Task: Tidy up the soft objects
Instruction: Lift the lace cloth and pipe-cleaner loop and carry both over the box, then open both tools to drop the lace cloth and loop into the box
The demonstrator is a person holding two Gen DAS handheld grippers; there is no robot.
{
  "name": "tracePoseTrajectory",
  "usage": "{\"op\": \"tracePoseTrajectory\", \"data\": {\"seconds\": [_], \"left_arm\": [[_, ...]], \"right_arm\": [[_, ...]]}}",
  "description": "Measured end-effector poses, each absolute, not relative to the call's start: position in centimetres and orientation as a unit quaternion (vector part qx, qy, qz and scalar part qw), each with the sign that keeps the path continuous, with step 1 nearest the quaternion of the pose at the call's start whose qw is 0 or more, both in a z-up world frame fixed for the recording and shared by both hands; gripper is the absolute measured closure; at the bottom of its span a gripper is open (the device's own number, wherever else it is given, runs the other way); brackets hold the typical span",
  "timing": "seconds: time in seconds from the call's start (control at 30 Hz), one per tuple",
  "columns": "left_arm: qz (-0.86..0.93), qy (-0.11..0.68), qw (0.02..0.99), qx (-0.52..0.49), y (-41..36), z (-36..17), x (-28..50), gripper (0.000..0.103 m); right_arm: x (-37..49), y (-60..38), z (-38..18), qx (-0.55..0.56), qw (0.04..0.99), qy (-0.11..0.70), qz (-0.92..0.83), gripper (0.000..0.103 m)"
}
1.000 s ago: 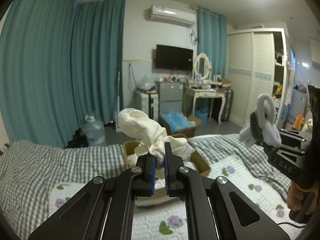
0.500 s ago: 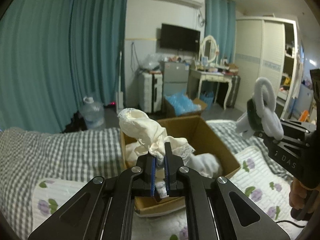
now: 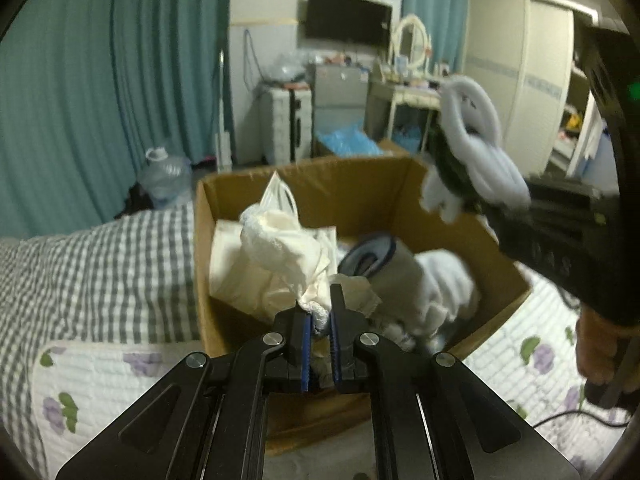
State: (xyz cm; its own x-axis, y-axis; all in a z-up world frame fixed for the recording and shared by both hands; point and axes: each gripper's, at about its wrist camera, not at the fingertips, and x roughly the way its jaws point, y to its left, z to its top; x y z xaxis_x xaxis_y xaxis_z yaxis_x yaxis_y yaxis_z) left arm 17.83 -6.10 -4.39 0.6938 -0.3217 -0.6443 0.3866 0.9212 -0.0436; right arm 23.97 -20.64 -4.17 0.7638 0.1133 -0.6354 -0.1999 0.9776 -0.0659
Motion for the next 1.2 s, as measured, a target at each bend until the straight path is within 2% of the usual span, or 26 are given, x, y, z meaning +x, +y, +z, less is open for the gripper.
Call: {"op": "tracePoseTrajectory", "data": {"seconds": [0.33,0.43,0.47,0.5,0.57,0.67,0.73,0.77,0.8,0.83,0.87,0.9,1.03,1.1,1.2], "left_arm": [[-0.185,0.363,0.910,0.080,-7.0,-5.1,18.0,0.090],[-0.179,0.367,0.910,0.077,-6.8,-5.0,18.1,0.090],[-0.174,0.368,0.910,0.075,-6.8,-4.9,18.1,0.090],[-0.172,0.369,0.911,0.071,-6.7,-4.7,18.3,0.090],[-0.178,0.369,0.911,0.055,-6.3,-4.1,18.0,0.090],[-0.173,0.364,0.914,0.047,-5.8,-3.2,17.6,0.090],[-0.170,0.361,0.916,0.046,-5.5,-2.7,17.3,0.087],[-0.167,0.360,0.917,0.047,-5.4,-2.4,17.0,0.078],[-0.162,0.358,0.918,0.048,-5.3,-2.2,16.8,0.060],[-0.154,0.354,0.921,0.046,-5.1,-1.9,16.5,0.050],[-0.150,0.345,0.926,0.042,-4.8,-1.6,16.2,0.033],[-0.147,0.335,0.930,0.037,-4.6,-1.2,15.9,0.024],[-0.134,0.312,0.940,0.035,-3.9,0.4,14.7,0.022],[-0.131,0.312,0.941,0.031,-3.5,0.9,14.5,0.022],[-0.130,0.313,0.941,0.020,-2.9,1.4,14.1,0.022]], "right_arm": [[27.3,-18.7,-6.8,-0.109,0.907,0.401,0.071,0.097],[27.3,-19.1,-6.8,-0.101,0.908,0.401,0.065,0.093],[27.2,-19.3,-6.6,-0.100,0.910,0.398,0.062,0.084],[27.1,-19.4,-6.4,-0.098,0.911,0.395,0.060,0.069],[26.6,-19.8,-5.6,-0.093,0.917,0.384,0.060,0.055],[25.4,-20.0,-4.4,-0.091,0.923,0.370,0.057,0.054],[24.7,-20.2,-3.7,-0.089,0.925,0.365,0.052,0.050],[24.4,-20.1,-3.5,-0.090,0.926,0.364,0.050,0.040],[24.1,-20.2,-3.3,-0.092,0.926,0.363,0.045,0.027],[23.8,-20.3,-3.0,-0.096,0.927,0.361,0.037,0.021],[23.6,-20.3,-2.8,-0.103,0.927,0.359,0.028,0.013],[23.3,-20.2,-2.7,-0.114,0.926,0.359,0.017,0.011],[22.5,-20.1,-2.6,-0.159,0.913,0.376,-0.018,0.009],[22.6,-20.1,-3.2,-0.179,0.894,0.410,-0.021,0.005],[22.8,-19.5,-4.4,-0.209,0.867,0.452,-0.026,0.005]]}}
